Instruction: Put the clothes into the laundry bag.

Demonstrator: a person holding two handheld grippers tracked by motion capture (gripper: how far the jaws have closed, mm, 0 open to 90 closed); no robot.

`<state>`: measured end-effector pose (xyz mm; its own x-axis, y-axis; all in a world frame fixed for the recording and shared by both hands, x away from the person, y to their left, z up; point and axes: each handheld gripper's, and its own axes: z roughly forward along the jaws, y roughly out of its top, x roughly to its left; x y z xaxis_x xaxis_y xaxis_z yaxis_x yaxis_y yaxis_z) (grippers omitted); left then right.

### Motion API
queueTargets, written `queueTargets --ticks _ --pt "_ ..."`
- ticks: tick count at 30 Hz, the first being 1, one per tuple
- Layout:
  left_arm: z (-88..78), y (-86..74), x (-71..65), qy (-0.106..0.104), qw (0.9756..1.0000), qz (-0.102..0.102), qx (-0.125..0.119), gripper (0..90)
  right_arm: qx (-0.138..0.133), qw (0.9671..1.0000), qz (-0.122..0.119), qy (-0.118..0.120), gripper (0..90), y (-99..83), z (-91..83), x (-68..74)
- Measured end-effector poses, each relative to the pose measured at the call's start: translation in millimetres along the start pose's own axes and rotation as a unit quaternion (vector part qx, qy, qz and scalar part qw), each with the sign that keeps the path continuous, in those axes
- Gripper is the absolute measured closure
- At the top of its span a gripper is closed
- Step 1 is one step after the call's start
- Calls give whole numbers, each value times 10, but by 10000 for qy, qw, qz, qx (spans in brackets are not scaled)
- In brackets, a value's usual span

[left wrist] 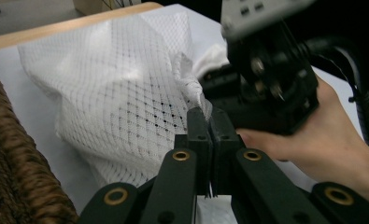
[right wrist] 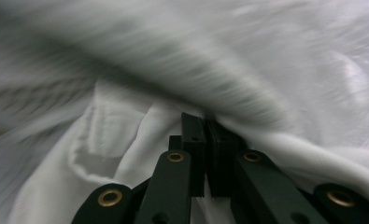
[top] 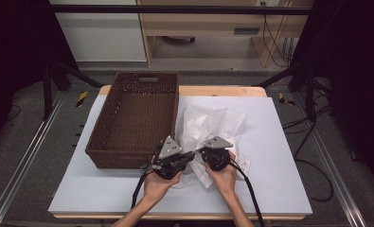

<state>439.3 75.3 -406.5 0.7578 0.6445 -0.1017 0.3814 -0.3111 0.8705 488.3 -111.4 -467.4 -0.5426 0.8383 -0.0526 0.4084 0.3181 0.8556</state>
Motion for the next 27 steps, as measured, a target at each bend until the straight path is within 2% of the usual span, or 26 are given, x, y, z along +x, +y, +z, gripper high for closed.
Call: queueTargets --ticks 1,3,5,7,9,12,13,15,17,18,20,21,22,24,25,27 --pt "26 -18 12 -4 10000 -25 38 885 -35 9999 146 -40 870 -2 22 -13" --pt "62 -49 37 4 9999 -62 104 885 -57 9998 204 11 829 -5 18 -20" --pt "84 -69 60 45 9999 -73 144 885 -128 9989 283 342 745 -7 -58 -41" --pt "101 -79 78 96 9998 -77 162 885 -147 9980 262 549 694 -12 -179 -55" --pt "120 -92 97 123 9997 -98 194 885 -201 9970 246 708 652 -38 -389 -87" --pt "148 -110 119 150 9995 -117 235 885 -387 9959 296 761 630 -99 -725 -154" --pt "153 -114 122 150 9995 -117 237 885 -438 9962 266 711 621 -119 -818 -188" --pt "157 -116 120 155 9995 -94 255 885 -542 9982 134 219 565 -150 -971 -297" --pt "162 -116 113 153 9995 -74 255 885 -603 9979 219 -20 442 -178 -981 -403" --pt "165 -117 110 155 9995 -73 255 885 -510 9982 309 -87 411 -195 -942 -456" --pt "167 -116 110 151 9995 -58 261 885 -358 9987 347 -43 467 -229 -848 -503" --pt "167 -116 112 155 9995 -61 258 885 -315 9990 329 -29 525 -244 -794 -505" --pt "165 -115 116 154 9995 -71 254 885 -207 9994 287 24 653 -249 -743 -495" --pt "157 -113 123 150 9995 -80 253 885 -132 9996 245 91 816 -239 -711 -464" --pt "153 -111 124 152 9995 -87 244 885 -114 9996 195 139 848 -223 -711 -446" --pt "139 -100 123 148 9996 -88 220 885 -249 9991 145 319 865 -181 -747 -368"
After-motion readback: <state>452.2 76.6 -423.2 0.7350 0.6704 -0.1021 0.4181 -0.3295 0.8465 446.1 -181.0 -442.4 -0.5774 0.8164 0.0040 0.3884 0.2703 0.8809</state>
